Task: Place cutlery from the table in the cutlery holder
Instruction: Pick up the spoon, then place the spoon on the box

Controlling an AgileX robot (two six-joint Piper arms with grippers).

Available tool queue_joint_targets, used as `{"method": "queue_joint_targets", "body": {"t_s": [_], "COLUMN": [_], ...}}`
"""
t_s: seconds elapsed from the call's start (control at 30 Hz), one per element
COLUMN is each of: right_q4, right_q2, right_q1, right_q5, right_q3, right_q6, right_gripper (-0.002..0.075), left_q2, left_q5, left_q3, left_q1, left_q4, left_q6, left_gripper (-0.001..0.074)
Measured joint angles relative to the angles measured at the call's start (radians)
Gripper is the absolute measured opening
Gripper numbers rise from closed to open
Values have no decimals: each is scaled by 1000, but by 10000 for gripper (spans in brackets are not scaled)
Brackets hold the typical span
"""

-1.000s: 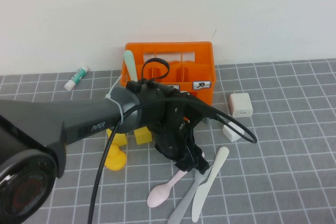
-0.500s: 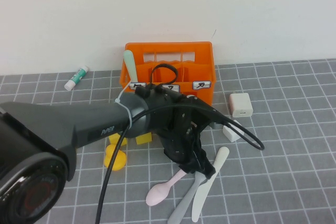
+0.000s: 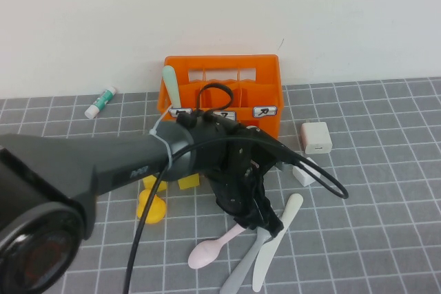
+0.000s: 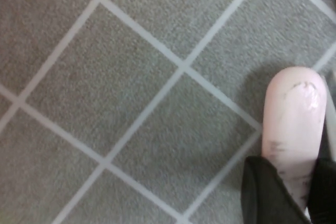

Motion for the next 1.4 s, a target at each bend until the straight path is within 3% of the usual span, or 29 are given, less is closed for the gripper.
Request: {"method": "queue_joint_targets", "body": {"t_s": [0.17, 0.27, 0.6, 0.77, 1.1, 1.4], "right_q4": [0, 0, 0, 0, 0, 0], "right_q2": [0, 0, 0, 0, 0, 0], "right_q1": [0, 0, 0, 0, 0, 0], "right_q5": [0, 0, 0, 0, 0, 0], "right_q3": [0, 0, 0, 0, 0, 0], "right_q6": [0, 0, 0, 0, 0, 0], "right_gripper": [-3, -3, -3, -3, -3, -3], "left_q2": [-98, -195, -453, -517, -527, -454], "left_q5": [-46, -158, -793, -1098, -1429, -1522], "left_q3": [51, 134, 534, 640, 633, 509], "left_q1": [0, 0, 80, 120, 131, 208], "left_q4": [-12, -51, -206, -277, -309, -296], "left_q6": [-4, -8, -13, -13, -13, -28], "left_gripper": [150, 150, 150, 150, 149, 149]}}
